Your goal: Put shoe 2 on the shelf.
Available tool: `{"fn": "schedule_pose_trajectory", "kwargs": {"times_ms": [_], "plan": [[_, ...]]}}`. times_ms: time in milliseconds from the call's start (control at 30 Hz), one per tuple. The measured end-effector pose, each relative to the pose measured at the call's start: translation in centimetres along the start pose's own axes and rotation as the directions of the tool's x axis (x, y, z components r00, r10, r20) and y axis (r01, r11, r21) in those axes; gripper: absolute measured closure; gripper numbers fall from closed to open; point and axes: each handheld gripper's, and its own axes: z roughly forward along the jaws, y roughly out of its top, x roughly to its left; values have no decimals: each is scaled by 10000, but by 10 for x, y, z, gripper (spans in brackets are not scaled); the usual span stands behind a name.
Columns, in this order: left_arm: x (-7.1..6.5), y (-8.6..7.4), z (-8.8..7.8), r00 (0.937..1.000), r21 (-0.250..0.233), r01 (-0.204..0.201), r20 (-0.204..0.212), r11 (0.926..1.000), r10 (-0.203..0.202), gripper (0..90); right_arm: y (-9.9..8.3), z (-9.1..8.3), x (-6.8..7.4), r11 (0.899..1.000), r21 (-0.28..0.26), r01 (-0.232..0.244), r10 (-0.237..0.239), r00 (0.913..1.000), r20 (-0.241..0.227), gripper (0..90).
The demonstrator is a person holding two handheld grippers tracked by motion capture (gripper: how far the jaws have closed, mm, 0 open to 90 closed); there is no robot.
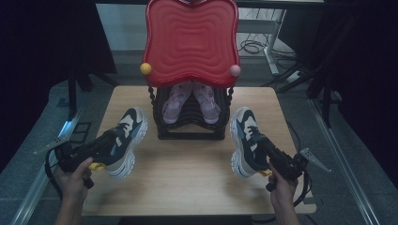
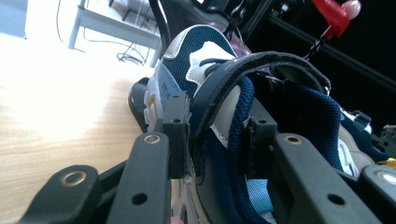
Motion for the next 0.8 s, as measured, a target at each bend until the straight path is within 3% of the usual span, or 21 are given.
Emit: {"fn": "schedule_pose_trajectory", "kwargs": {"times_ms": [333, 800], "plan": [[-5, 21, 6, 10000, -613, -19, 15, 9981, 19, 680, 20, 9, -4, 9976, -670, -161, 180, 9995, 276, 718], [-11, 48, 17, 9998, -1240, -166, 91, 9921, 178, 680, 51, 31, 6, 9932, -1166, -5, -2, 10000, -54, 718]]}}
